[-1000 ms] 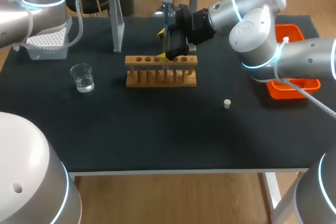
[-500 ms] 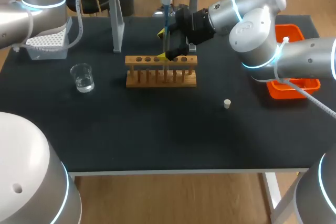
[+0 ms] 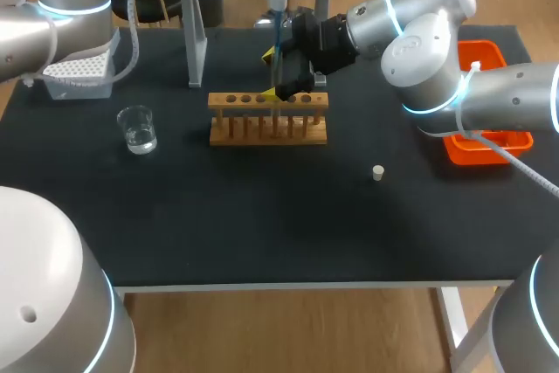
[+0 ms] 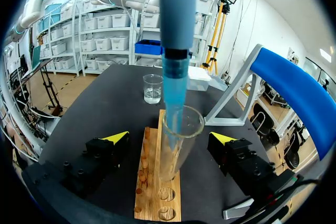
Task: Invert the test tube, pick up the pipette, mount the tip to pipette, aspirate from beaker and dispense into the tube, eject the tip, return the pipette, and cap with the stopper.
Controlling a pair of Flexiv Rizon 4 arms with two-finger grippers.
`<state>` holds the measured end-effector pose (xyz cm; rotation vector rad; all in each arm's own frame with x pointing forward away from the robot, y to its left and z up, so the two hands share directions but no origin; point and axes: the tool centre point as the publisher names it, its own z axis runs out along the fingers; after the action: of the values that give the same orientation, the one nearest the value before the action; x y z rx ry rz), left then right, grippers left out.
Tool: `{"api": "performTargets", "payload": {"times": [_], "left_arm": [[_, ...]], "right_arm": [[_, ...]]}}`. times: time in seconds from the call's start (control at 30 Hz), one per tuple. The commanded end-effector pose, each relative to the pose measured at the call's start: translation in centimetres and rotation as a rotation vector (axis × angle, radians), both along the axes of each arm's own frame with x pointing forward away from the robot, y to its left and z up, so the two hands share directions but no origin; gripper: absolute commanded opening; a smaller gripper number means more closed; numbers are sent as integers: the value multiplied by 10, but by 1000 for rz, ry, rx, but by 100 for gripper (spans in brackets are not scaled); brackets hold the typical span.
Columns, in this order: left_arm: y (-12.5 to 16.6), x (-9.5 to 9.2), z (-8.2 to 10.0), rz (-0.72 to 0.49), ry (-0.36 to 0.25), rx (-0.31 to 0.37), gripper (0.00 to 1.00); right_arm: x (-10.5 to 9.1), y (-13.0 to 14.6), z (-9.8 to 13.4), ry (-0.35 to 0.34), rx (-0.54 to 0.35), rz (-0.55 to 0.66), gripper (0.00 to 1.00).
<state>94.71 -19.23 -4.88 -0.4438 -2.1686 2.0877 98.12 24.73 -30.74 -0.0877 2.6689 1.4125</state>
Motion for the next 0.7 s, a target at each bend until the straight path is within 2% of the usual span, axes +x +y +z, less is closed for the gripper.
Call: {"api": "performTargets", "payload": {"times": [0.03, 0.7], "left_arm": [[-2, 3, -1, -11, 2, 2, 0], [-4, 3, -8, -15, 6, -1, 0]], "right_arm": [[1, 0, 1, 2, -3, 3, 100], [1, 0, 1, 2, -3, 3, 100]]}}
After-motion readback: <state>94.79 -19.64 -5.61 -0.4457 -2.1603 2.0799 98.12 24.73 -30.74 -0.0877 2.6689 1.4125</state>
